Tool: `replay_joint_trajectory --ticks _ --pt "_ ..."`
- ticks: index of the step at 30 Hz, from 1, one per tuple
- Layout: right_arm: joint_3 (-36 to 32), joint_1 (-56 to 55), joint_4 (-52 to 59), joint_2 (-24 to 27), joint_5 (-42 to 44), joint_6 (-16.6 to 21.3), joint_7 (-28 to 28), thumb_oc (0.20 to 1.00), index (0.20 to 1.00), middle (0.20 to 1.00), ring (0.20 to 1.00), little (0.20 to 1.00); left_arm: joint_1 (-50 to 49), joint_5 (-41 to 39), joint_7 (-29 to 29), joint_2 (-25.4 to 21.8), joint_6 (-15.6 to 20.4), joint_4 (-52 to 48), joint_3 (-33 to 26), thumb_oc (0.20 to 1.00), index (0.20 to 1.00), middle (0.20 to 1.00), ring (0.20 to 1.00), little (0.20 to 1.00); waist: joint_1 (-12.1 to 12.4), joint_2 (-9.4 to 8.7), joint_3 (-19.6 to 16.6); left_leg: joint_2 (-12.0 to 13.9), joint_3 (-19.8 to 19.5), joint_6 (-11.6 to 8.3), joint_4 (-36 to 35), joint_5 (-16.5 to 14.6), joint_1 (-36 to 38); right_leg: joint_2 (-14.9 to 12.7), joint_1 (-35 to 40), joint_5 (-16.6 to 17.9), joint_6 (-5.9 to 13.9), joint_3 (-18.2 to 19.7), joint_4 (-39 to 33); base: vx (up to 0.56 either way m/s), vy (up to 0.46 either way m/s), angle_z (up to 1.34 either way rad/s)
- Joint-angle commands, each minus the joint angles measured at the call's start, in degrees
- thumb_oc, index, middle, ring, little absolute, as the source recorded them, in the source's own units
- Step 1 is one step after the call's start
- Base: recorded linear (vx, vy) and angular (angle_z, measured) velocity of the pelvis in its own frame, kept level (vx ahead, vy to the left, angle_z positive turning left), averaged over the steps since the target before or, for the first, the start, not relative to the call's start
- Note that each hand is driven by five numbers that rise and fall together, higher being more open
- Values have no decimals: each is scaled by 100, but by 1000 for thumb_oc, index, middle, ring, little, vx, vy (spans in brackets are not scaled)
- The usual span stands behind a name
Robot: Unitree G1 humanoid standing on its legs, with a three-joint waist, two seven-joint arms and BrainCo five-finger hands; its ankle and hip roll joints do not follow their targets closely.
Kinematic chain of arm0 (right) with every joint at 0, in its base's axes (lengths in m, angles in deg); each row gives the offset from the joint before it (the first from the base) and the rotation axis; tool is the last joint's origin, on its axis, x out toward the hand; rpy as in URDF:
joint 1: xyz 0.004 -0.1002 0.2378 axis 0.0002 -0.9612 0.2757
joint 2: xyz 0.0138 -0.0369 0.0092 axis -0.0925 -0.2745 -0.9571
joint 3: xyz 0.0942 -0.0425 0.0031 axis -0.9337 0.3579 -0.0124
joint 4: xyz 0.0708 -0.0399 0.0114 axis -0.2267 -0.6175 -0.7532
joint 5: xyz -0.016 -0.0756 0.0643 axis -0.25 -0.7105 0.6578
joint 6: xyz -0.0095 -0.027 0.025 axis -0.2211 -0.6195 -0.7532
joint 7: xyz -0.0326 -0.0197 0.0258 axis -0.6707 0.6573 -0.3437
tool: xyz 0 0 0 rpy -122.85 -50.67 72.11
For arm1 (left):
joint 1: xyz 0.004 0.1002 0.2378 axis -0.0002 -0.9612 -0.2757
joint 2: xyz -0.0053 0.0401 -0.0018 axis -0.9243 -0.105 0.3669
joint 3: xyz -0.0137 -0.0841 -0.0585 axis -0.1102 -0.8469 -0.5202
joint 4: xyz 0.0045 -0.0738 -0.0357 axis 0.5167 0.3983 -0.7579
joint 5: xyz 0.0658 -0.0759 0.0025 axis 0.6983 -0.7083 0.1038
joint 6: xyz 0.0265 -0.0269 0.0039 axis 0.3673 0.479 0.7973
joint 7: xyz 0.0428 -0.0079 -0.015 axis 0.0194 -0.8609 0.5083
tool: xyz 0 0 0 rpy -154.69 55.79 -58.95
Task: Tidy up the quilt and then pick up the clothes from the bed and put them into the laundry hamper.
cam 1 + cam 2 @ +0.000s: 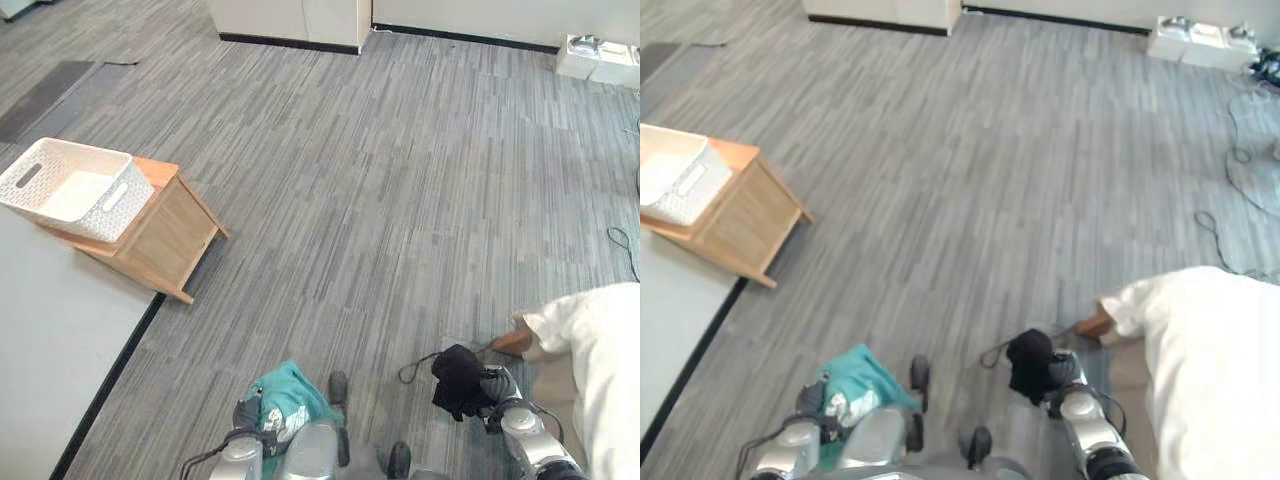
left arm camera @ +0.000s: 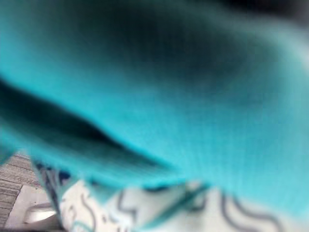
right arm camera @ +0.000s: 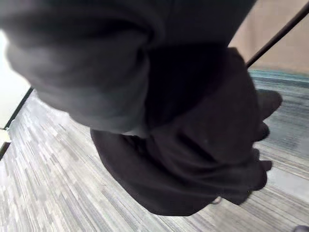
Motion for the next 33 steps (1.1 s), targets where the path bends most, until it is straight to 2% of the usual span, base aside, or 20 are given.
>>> replay_joint_trajectory --ticks 1,2,4,5,6,7,8,12,15,16,19,20,21,24,25,26,27,30,32,33 --pt "-179 -30 553 32 -141 220 -29 200 200 200 200 200 308 340 -106 -403 142 -128 68 200 200 200 200 200 -258 -162 -86 -331 -107 61 374 -604 35 -679 -108 1855 681 -149 2427 604 227 18" --pt "-179 -26 552 35 -141 220 -29 200 200 200 200 200 310 340 -106 -400 142 -128 66 200 200 200 200 200 -257 -152 -90 -320 -108 59 366 -593 28 -669 -122 1861 675 -149 2432 684 204 30" --pt "-234 -80 678 81 -71 236 -47 200 200 200 200 200 440 391 -142 -414 165 -259 198 200 200 200 200 200 -671 101 125 -370 -683 32 49 -763 859 -277 -1209 980 332 -180 2439 646 73 96" --pt "-234 -79 680 84 -71 235 -47 200 200 200 200 200 441 392 -142 -411 165 -259 198 200 200 200 200 200 -682 111 121 -361 -695 29 48 -758 851 -271 -1208 989 326 -196 2426 626 -14 124" --pt "-268 -125 726 106 -47 254 -53 200 200 200 200 200 452 436 -148 -408 172 -282 215 200 200 200 200 200 -787 117 154 -403 -885 -21 10 -874 1055 -221 -1364 786 270 -162 1906 641 -146 119" --pt "-344 -189 802 157 20 273 -138 200 200 200 200 200 533 496 -163 -409 202 -294 260 200 200 200 200 200 -953 90 148 -435 -1278 -164 -13 -1133 1345 -263 -1402 729 240 -32 168 890 -199 141" --pt "-367 -227 814 170 29 270 -171 200 200 200 200 200 573 545 -171 -400 206 -263 249 200 200 200 200 200 -1041 94 124 -420 -1443 -236 -13 -1330 1506 -327 -1424 877 274 110 -705 658 -169 152" --pt "-289 -244 844 172 -148 180 -91 200 200 200 200 200 524 699 -163 -322 217 -82 186 200 200 200 200 200 -1183 101 -7 -354 -1676 -353 -13 -1762 2103 -421 -1558 1396 500 293 -1568 642 -142 89" --pt "-97 -168 741 215 -209 228 29 200 200 200 200 200 409 641 -166 -243 242 63 166 200 200 200 200 200 -1202 171 5 -205 -1646 -571 1739 -1326 1869 -349 -1325 1447 267 321 -1063 563 -245 68" --pt "-85 -122 847 328 -122 243 19 200 200 200 200 200 359 450 -120 -240 259 -75 183 200 200 200 200 200 -1051 54 199 -198 -1607 -637 4126 -660 688 -433 -950 1356 -45 114 -1103 573 -424 85" --pt "-115 -90 974 434 -23 247 6 200 200 200 200 200 293 367 -109 -271 263 -310 197 200 200 200 200 200 -856 -73 368 -94 -1189 -530 5079 -760 -126 -445 -410 1095 -219 -101 -1315 340 -236 79" --pt "-93 -17 981 461 0 237 20 200 200 200 200 200 317 377 -113 -265 254 -329 195 200 200 200 200 200 -765 -97 382 -91 -958 -525 4963 -875 -441 -442 -159 957 -211 -167 -1421 774 -179 4" --pt "-44 6 1012 477 15 249 62 200 200 200 200 200 260 426 -100 -225 253 -362 183 200 200 200 200 200 -573 -85 306 -180 -619 -500 4033 -1001 -773 -374 269 716 -164 -265 -1580 773 -55 -13" --pt "-70 -67 996 466 11 259 71 200 200 200 200 200 173 486 -65 -195 245 -430 211 200 200 200 200 200 -481 -84 149 -190 -270 -403 2603 -991 -686 -433 513 542 -54 -350 -1647 537 50 4" --pt "-151 -101 941 486 -43 295 -3 200 200 200 200 200 67 648 -24 -158 169 -401 196 200 200 200 200 200 -473 -21 49 94 718 -592 1265 -777 -567 -376 994 165 40 -679 -1629 692 99 -14" --pt "-151 -100 941 486 -43 295 -3 200 200 200 200 200 67 648 -24 -158 169 -402 196 200 200 200 200 200 -471 -25 56 88 721 -592 1251 -770 -553 -380 1002 164 41 -678 -1629 890 103 -4" --pt "-165 -79 953 484 -149 250 -12 200 200 200 200 200 34 709 -28 -132 68 -345 137 200 200 200 200 200 -494 -22 -103 349 1437 -519 776 -649 -330 -321 1172 36 122 -1001 -1351 609 87 29" --pt "-134 -136 936 371 -202 275 -36 200 200 200 200 200 64 670 -98 -145 49 -243 146 200 200 200 200 200 -471 -194 -190 11 1254 -239 819 -758 -227 -532 995 296 319 -1092 -303 489 123 44" --pt "-159 -184 874 215 -231 241 -46 200 200 200 200 200 120 741 -215 -168 2 -153 182 200 200 200 200 200 -605 -248 -53 -300 1100 105 723 -1097 306 -948 266 1388 771 -1042 1916 491 178 53" --pt "-158 -182 874 213 -232 240 -47 200 200 200 200 200 121 741 -216 -170 0 -154 180 200 200 200 200 200 -606 -261 -52 -322 1104 118 711 -1098 307 -973 242 1370 780 -1032 1961 493 133 62"
